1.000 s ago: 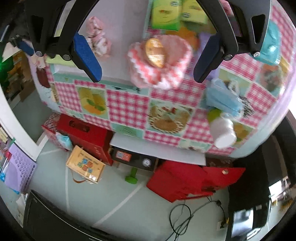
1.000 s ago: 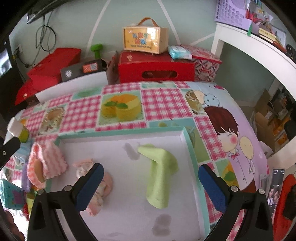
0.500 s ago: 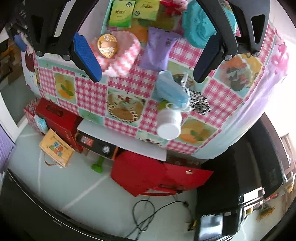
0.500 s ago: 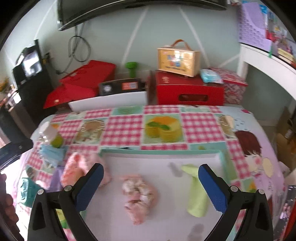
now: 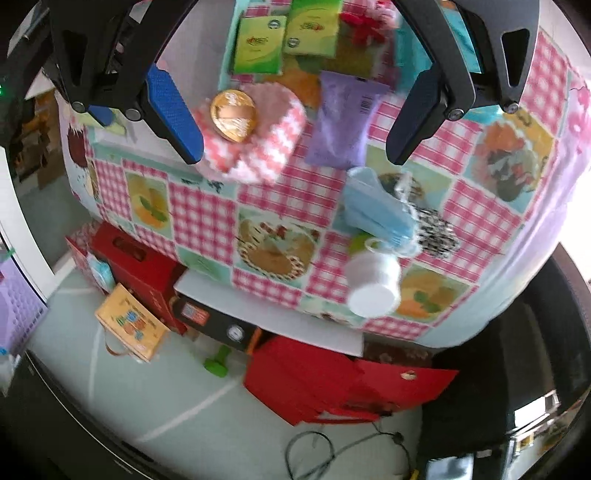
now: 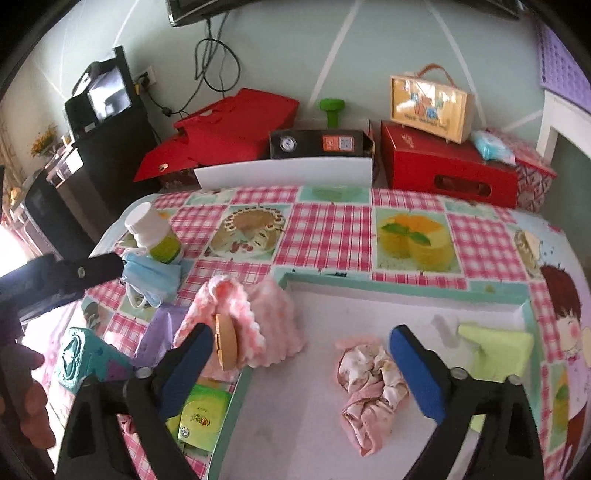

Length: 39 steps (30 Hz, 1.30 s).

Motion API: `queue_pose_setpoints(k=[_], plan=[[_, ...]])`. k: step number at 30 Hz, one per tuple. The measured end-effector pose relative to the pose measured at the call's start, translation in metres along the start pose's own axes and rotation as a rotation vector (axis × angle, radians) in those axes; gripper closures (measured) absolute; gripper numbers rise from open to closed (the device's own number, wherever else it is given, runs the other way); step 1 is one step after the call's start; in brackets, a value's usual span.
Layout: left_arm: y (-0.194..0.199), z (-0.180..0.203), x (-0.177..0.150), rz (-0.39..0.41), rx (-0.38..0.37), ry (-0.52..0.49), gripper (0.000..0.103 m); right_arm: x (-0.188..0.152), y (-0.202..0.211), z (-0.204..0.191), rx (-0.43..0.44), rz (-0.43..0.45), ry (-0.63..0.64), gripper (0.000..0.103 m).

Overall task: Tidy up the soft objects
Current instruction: 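Grasp the round gold item on the knitted cloth with the left gripper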

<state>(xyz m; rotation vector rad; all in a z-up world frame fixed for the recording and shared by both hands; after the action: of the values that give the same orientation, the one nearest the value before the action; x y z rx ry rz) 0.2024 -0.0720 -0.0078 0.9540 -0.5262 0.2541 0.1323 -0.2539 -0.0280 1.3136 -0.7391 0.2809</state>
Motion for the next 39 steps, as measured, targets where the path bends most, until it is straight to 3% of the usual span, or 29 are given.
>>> queue_pose_setpoints(k=[9,13,16,22,27,33,35,39], plan=[[-0.035,0.028,-0.019,-0.105,-0.059,-0.045,0.004,-0.009,-0.023,-0.016,0.073,-0.057,0.049,0.025],[-0.05,0.033,-0.028,-0.154,-0.098,-0.03,0.005,-0.015,-0.028,-0.018,0.088,-0.088,0.055,0.025],[-0.058,0.032,-0.031,-0.173,-0.102,-0.018,0.015,-0.017,-0.03,-0.017,0.091,-0.099,0.056,0.025],[-0.072,0.03,-0.039,-0.214,-0.13,0.023,0.023,-0.02,-0.033,-0.016,0.093,-0.117,0.054,0.025],[-0.084,0.03,-0.047,-0.251,-0.17,0.065,0.025,-0.022,-0.035,-0.016,0.089,-0.129,0.061,0.025],[-0.093,0.025,-0.051,-0.264,-0.216,0.122,0.04,-0.025,-0.038,-0.018,0.08,-0.143,0.077,0.025],[-0.095,0.021,-0.052,-0.264,-0.224,0.149,0.057,-0.026,-0.039,-0.018,0.076,-0.147,0.083,0.025],[-0.099,0.013,-0.055,-0.269,-0.243,0.203,0.07,-0.025,-0.038,-0.016,0.076,-0.144,0.074,0.025]])
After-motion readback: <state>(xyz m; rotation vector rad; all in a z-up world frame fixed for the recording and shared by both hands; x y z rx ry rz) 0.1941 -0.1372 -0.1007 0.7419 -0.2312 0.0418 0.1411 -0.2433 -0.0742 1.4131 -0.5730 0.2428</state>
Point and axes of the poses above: each gripper's, at about its wrist camera, not at the fingertips, and y roughly against the way its jaws point, z to its right, x to its top, the point moved 7 cm from there along -y, roughly the way its jaws point, and after that the axes turned 15 degrees about -x, right-handed, at the moved point
